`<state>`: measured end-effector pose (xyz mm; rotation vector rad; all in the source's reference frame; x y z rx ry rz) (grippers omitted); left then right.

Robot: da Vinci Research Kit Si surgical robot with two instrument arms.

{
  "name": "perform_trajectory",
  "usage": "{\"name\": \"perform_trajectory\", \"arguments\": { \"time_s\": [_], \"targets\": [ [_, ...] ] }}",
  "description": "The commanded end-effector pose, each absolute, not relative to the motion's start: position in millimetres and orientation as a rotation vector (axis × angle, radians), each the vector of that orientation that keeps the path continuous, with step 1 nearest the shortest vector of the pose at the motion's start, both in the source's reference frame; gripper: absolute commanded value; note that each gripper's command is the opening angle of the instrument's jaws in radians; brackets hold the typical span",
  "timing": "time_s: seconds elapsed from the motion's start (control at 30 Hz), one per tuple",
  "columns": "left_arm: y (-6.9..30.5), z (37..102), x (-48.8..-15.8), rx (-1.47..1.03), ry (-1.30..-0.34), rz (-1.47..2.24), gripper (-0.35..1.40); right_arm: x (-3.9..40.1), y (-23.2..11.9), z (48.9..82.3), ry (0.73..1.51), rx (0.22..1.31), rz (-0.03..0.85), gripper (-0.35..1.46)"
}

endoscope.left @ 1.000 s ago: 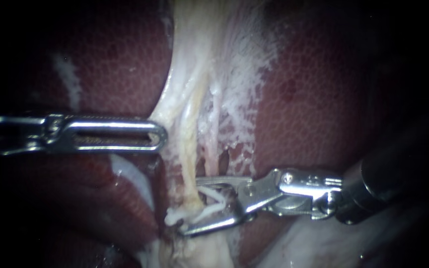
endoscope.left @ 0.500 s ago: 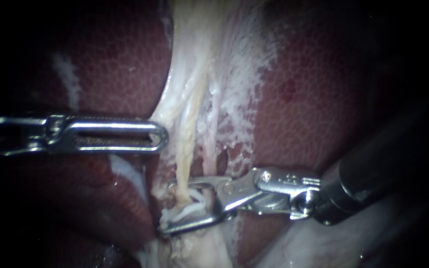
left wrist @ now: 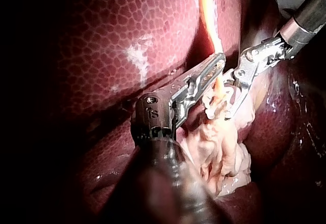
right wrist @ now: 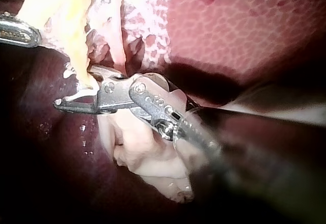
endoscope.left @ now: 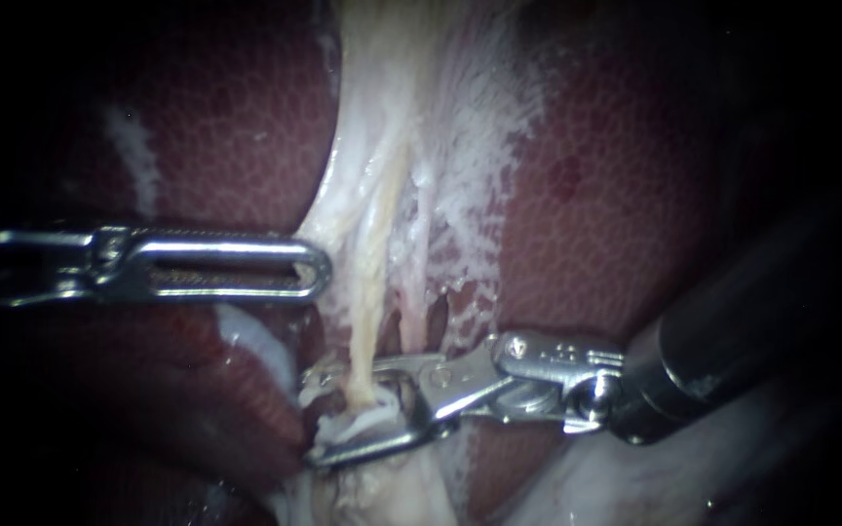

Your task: Clipping second clip left tube

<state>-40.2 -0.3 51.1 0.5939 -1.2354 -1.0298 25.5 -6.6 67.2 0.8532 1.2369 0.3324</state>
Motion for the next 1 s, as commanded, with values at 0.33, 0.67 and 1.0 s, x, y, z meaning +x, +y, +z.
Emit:
{"name": "perform_trajectory", "arguments": {
  "time_s": [0.33,0.67,1.0],
  "targets": [
    [-0.4,51.2,-40.2,0.593,-1.236,-1.029,-0.35,24.0,-6.0,68.1,1.167,0.855,0.355,-0.35],
    [-0.4,51.2,-40.2,0.593,-1.236,-1.029,-0.35,24.0,-5.9,68.1,1.167,0.856,0.354,-0.35],
    [-0.4,51.3,-40.4,0.592,-1.236,-1.030,-0.35,24.0,-6.0,68.0,1.167,0.856,0.354,-0.35]
  ]
}}
